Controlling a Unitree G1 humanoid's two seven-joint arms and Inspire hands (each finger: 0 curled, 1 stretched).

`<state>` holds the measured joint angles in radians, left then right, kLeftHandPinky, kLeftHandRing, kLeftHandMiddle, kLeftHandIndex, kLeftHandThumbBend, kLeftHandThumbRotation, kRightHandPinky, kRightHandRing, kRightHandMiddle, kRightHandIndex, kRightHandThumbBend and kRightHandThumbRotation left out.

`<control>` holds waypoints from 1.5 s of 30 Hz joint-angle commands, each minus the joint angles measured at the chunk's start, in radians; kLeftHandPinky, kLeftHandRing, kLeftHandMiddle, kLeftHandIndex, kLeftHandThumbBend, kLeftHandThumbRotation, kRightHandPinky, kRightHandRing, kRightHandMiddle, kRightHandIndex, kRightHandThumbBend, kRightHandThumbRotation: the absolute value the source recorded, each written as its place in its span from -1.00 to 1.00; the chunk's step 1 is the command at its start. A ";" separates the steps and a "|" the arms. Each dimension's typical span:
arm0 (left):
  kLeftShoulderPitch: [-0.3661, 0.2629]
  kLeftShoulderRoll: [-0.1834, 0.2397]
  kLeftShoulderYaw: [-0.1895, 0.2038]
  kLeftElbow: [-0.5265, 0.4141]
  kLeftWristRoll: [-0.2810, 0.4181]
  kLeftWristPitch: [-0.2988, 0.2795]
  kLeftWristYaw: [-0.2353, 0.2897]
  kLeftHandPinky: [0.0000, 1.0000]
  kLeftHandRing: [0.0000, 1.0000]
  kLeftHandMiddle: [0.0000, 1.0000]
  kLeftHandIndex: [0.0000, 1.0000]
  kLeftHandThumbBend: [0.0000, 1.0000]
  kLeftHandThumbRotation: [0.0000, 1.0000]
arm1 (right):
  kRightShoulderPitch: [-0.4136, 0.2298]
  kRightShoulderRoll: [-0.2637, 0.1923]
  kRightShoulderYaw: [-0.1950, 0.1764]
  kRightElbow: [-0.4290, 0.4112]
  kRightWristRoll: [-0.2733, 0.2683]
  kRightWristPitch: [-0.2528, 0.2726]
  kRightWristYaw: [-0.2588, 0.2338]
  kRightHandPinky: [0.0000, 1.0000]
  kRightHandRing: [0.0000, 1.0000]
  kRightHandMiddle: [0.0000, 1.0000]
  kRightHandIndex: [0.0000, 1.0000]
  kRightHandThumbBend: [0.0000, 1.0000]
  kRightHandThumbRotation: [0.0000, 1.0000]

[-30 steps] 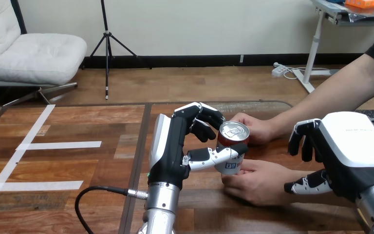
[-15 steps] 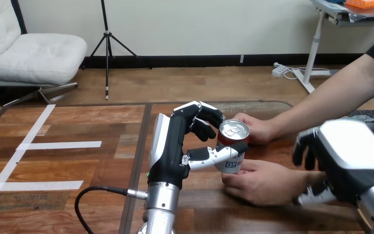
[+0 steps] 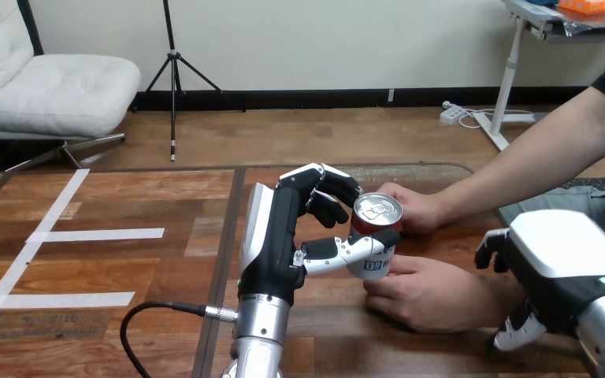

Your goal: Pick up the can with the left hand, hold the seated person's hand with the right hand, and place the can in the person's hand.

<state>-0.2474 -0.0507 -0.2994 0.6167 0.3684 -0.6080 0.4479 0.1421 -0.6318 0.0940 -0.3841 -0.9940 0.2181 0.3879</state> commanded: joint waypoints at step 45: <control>-0.014 -0.034 0.020 -0.052 -0.003 -0.012 0.015 -0.24 -0.18 -0.12 -0.07 0.06 -1.00 | -0.192 -0.022 0.083 0.332 -0.037 -0.096 -0.042 0.56 0.69 0.71 0.65 0.72 -0.99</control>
<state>-0.2350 -0.0469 -0.2961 0.6158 0.3659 -0.6073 0.4503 0.0030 -0.6362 0.1633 -0.0948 -1.0241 0.1333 0.3883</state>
